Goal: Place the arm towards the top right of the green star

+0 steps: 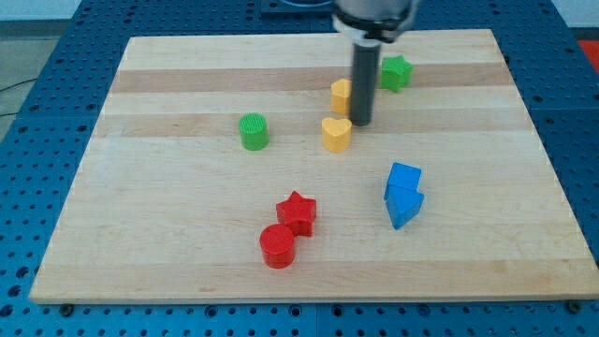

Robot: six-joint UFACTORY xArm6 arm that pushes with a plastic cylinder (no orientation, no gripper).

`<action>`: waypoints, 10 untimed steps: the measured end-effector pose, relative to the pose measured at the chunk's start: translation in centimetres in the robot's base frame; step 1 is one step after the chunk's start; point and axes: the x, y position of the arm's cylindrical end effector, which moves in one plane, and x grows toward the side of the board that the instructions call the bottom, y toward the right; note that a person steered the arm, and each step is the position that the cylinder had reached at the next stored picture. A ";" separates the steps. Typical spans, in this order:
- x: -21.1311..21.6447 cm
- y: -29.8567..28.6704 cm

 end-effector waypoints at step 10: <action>-10.8 2.5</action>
